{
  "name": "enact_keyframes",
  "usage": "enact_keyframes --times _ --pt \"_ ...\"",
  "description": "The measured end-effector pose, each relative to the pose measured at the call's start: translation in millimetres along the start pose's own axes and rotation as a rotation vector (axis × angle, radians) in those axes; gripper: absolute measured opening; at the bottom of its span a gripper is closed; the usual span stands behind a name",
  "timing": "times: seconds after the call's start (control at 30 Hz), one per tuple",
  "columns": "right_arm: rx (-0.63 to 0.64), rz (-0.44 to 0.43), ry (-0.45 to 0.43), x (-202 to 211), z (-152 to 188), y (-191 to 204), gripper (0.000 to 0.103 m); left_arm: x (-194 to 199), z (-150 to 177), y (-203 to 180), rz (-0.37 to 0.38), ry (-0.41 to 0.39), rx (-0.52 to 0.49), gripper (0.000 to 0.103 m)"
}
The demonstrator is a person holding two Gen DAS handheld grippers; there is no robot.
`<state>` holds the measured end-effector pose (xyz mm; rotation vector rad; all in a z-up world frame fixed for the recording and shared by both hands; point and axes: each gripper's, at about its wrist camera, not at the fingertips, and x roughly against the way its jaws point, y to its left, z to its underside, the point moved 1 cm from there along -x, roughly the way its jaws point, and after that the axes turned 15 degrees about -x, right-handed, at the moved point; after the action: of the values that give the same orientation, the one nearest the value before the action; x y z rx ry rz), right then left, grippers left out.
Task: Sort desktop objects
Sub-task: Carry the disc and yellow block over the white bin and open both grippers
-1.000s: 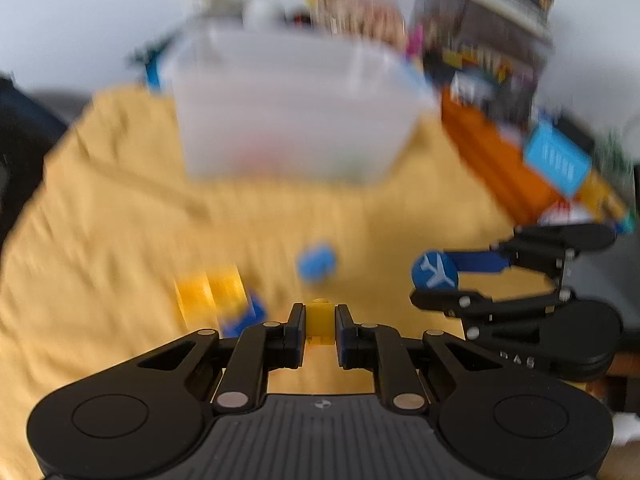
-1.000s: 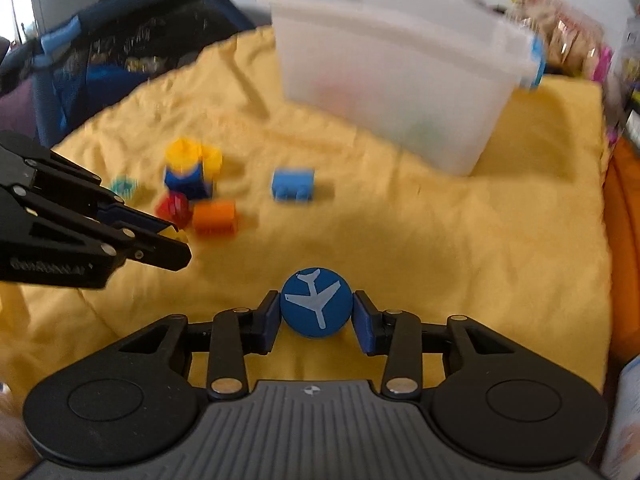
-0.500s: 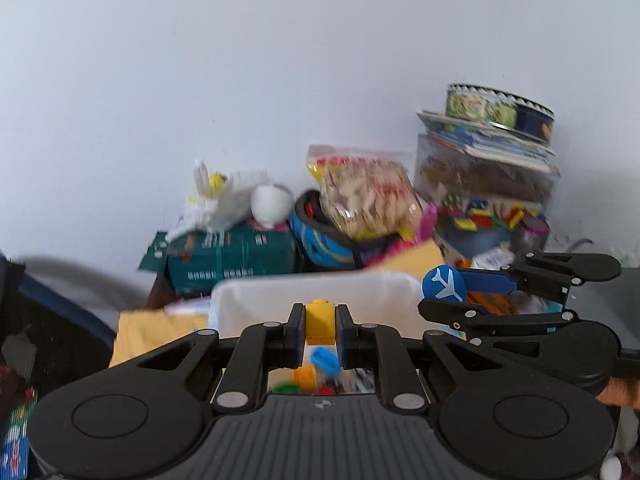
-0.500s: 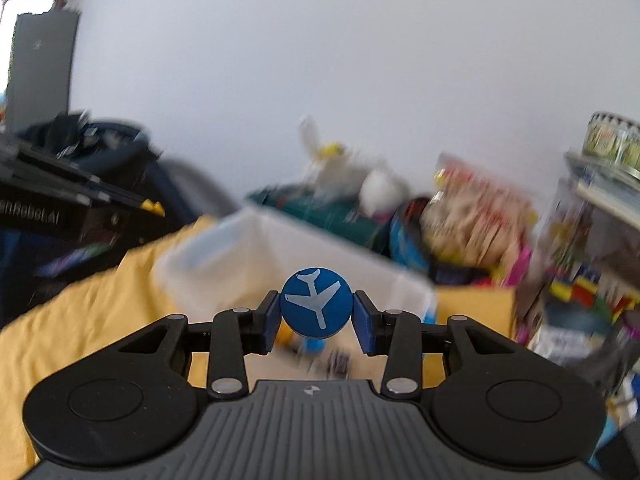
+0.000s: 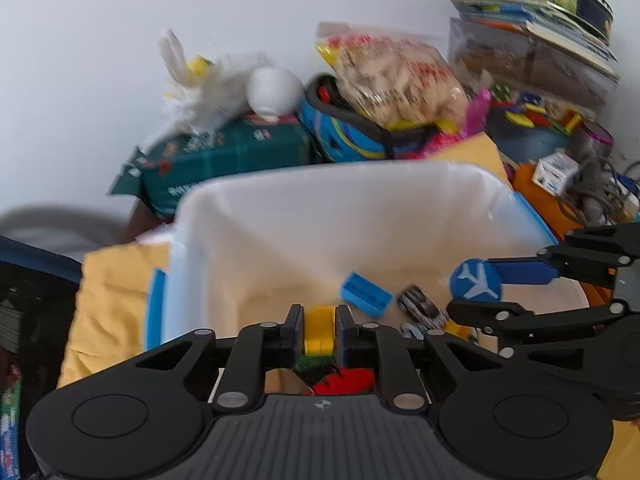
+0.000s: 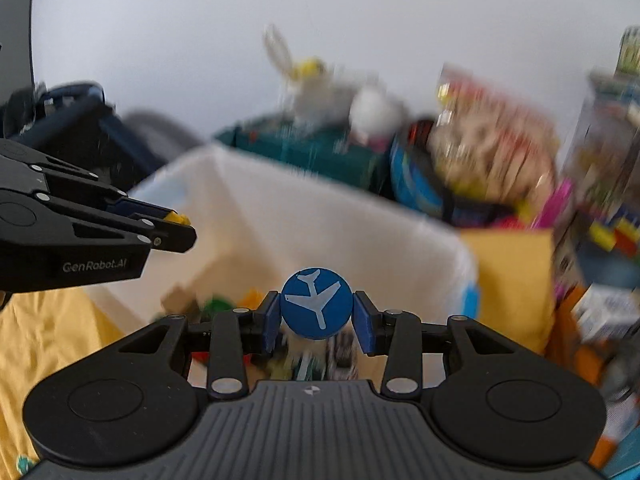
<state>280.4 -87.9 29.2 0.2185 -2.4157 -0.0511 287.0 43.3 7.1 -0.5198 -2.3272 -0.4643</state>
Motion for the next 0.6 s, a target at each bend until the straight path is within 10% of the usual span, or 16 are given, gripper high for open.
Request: enact_keyframes --times 0.33,0.6 --pt "0.020 -0.032 -0.057 22 6 1 0.053 63 3 -10 -0.052 -0.129 0.044 0.052" --pt "0.104 -0.145 -0.097 71 45 16 0.058 107 77 -48 -0.034 -0.052 0.082 0.057"
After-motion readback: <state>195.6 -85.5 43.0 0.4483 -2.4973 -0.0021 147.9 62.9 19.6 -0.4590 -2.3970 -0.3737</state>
